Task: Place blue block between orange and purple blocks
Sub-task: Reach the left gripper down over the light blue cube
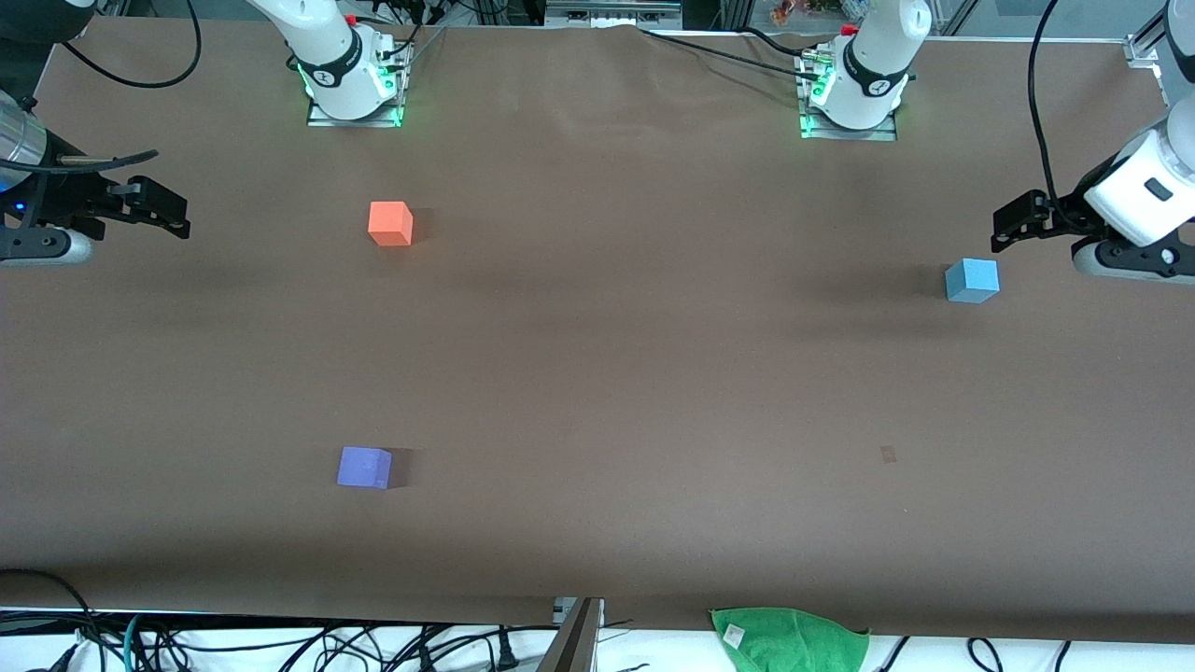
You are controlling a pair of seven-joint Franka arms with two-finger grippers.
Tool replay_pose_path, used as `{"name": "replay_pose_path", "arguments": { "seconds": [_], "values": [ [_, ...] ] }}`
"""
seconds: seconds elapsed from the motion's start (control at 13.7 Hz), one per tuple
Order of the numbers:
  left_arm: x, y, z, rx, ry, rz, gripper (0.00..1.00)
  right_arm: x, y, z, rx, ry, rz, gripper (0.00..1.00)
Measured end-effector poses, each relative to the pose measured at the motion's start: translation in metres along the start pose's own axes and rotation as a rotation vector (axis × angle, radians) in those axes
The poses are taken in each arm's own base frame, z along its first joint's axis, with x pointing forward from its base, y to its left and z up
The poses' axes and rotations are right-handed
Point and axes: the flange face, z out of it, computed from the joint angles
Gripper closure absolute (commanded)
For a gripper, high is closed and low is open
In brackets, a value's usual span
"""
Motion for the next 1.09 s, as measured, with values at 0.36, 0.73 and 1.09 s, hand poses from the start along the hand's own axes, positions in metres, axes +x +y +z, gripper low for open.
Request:
{"name": "replay_pose_path", "arguments": {
  "seconds": [0.36,0.73,1.09],
  "values": [
    [-0.01,-0.039,0.027,-0.02,-0.096,-0.016,0.0,0.0,0.0,0.0,0.0,0.0,0.0,0.0],
    [-0.036,-0.12,0.124,-0.04,-0.059,-0.008,0.0,0.0,0.0,0.0,0.0,0.0,0.0,0.0],
    [-0.086,-0.158,0.263,-0.023,0.028,0.114,0.0,0.0,0.0,0.0,0.0,0.0,0.0,0.0]
  ]
}}
